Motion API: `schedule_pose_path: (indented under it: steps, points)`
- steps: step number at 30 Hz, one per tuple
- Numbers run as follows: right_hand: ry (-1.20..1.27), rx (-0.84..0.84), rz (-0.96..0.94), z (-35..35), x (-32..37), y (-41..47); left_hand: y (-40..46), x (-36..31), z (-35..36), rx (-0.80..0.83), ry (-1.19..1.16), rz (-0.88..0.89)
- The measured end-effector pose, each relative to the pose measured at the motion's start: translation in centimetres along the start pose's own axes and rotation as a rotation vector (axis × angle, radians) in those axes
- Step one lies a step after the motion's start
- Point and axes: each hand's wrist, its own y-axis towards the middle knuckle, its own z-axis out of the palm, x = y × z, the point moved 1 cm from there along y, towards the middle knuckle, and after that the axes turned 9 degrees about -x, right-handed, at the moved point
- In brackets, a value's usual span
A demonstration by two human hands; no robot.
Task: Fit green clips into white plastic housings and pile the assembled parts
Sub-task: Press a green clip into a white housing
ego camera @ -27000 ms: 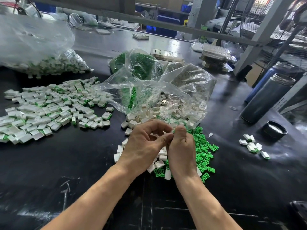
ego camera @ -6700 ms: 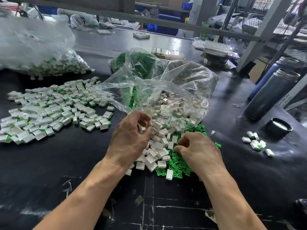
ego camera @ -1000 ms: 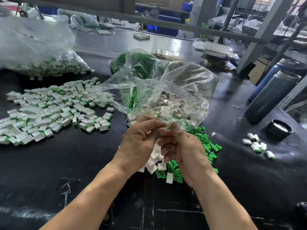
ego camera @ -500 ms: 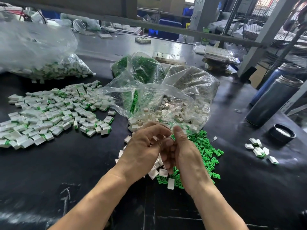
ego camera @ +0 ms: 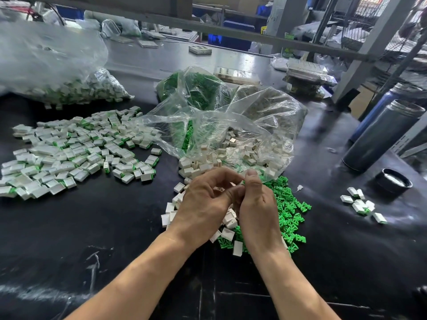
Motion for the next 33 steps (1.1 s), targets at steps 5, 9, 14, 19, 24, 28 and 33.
schedule_pose_path:
  steps: [5, 9, 14, 19, 24, 28, 33]
  points:
    - [-0.111, -0.109, -0.038, 0.4, 0.03, 0.22, -0.23, 0.23, 0.37, -0.033, -0.041, -0.01]
    - [-0.142, -0.144, -0.066, 0.46, 0.0, 0.25, -0.47, 0.19, 0.52, -0.06, -0.042, -0.017]
    - [-0.169, -0.168, -0.09, 0.49, 0.38, 0.26, -0.55, -0.09, 0.5, -0.082, -0.039, -0.024]
    - [-0.191, -0.179, -0.099, 0.53, 0.43, 0.31, -0.67, -0.32, 0.61, -0.106, -0.038, -0.028]
    - [-0.22, -0.181, -0.098, 0.53, 0.23, 0.43, -0.75, -0.26, 0.65, -0.117, -0.034, -0.045]
    - [-0.21, -0.175, -0.091, 0.52, 0.3, 0.38, -0.77, -0.28, 0.59, -0.118, -0.026, -0.051]
    - [-0.213, -0.179, -0.113, 0.49, 0.17, 0.51, -0.81, -0.3, 0.68, -0.131, -0.04, -0.067]
